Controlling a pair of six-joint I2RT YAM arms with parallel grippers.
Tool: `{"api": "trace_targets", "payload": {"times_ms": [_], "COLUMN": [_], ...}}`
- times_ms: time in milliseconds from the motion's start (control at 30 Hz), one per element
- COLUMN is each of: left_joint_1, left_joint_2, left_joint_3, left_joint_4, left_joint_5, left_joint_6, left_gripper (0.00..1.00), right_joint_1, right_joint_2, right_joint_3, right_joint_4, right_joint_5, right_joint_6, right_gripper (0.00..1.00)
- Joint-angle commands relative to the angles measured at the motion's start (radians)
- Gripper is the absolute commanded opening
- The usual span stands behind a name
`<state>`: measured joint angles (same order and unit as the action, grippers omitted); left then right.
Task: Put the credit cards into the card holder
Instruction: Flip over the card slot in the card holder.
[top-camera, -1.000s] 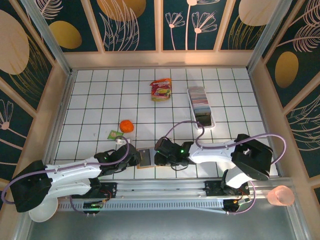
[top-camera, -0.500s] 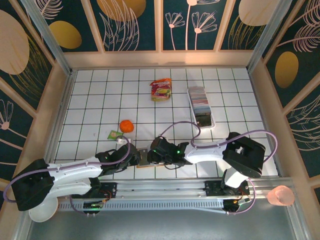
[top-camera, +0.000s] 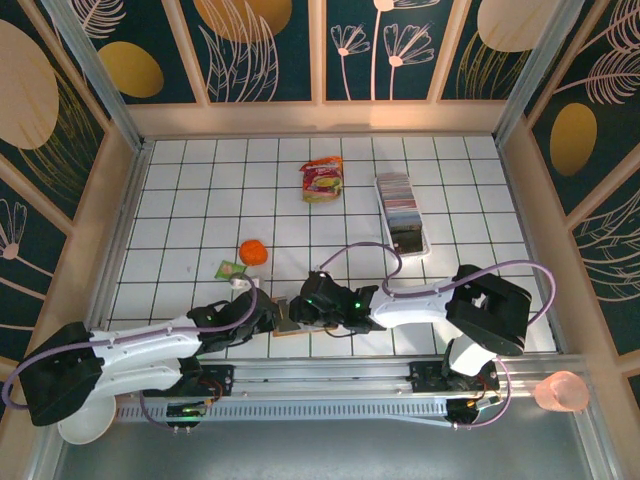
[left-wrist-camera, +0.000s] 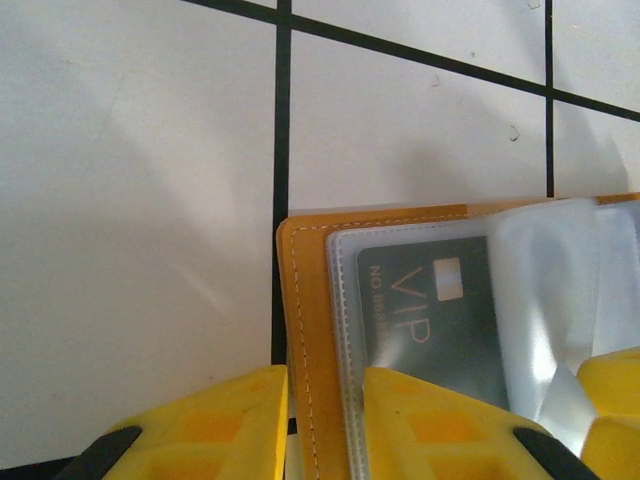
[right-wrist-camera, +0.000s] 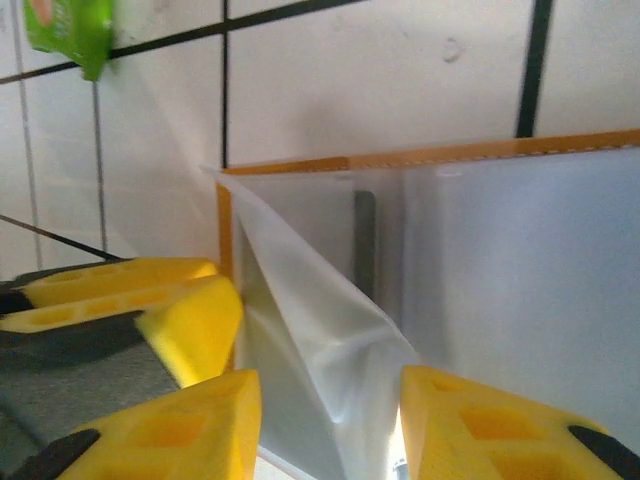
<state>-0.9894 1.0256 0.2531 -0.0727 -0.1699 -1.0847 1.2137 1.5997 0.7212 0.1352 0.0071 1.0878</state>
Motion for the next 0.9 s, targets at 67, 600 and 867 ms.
{"api": "trace_targets", "payload": {"times_ms": [67,600,867], "left_joint_1": [-0.003,-0.003,-0.003], "left_joint_2": [-0.041,-0.289,-0.415], "left_joint_3": [-0.035,-0.054,-0.023], "left_joint_4": [-0.068,-0.247,-0.406], "left_joint_5": [-0.035,-0.224,-0.336], "left_joint_6": [-0.041,-0.164,-0.214], "left_gripper": [0.25,0.13,0.13], "right_joint_1": [0.017,0.058,0.06], "right_joint_2": [-0.004,0.037,0.111], "right_joint_3": [-0.016,0.007,0.066], "right_joint_4": [0.127,0.243,0.368], "right_joint_5": [0.014,0.014,-0.046], "right_joint_6": [0.032,0.023,-0.021], "right_gripper": [0.41,0.4,0.39]}}
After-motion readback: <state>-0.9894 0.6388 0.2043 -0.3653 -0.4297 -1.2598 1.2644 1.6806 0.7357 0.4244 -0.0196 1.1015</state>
